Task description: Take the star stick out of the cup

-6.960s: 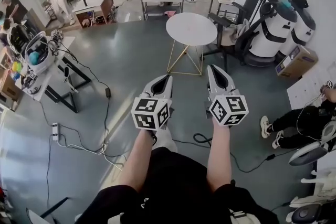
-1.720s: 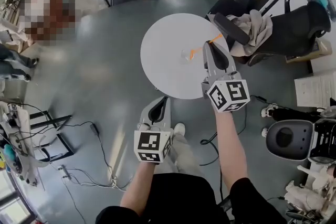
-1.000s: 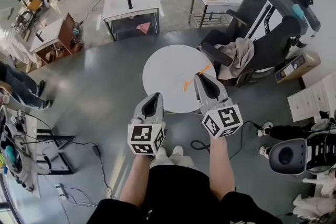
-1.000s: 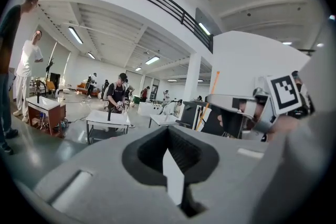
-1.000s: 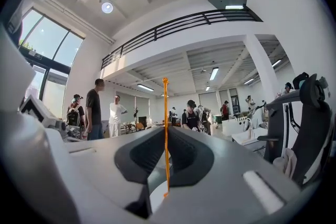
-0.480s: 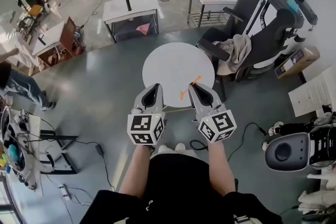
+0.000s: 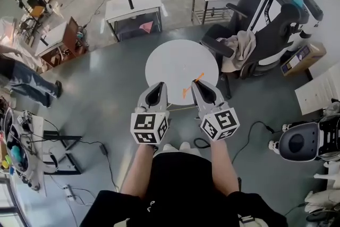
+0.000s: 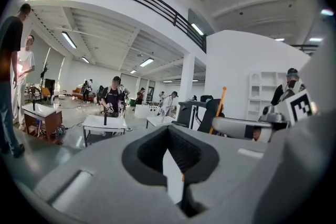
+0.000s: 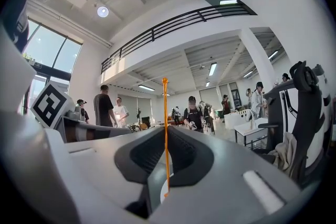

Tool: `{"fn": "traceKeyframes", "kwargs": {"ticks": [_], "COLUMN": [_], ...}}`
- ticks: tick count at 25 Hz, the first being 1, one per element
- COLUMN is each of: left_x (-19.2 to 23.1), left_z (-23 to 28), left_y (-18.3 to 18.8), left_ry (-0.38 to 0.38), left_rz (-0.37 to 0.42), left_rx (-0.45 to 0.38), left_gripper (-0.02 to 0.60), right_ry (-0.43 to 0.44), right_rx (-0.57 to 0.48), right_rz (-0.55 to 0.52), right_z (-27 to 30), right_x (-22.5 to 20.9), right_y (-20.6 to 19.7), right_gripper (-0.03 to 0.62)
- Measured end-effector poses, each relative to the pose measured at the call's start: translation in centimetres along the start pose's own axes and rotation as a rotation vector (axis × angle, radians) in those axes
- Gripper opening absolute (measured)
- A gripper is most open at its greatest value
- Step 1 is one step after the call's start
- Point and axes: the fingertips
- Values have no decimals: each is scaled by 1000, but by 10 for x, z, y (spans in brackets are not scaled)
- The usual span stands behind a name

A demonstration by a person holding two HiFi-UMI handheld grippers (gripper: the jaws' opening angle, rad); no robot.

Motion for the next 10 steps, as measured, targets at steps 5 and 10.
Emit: {"fn": "traceKeyframes", "kwargs": {"ticks": [5,10], "left_x": [-5,-10], "left_z": [-2,3], "left_y": [0,-1], "left_ry": [-3,-15], "left_rz": [1,12], "left_rx": [1,4], "left_gripper": [3,2], "right_ry": [2,5], "right_rx": [4,3], "right_rz": [7,6], "right_z": [0,2], "right_x": [-1,-5], "right_y": [-3,-4], "right_gripper": [18,18]}}
Point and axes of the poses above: the fingertips, and each gripper's own axes: z forward along the fingers, x to its left, y out of its top
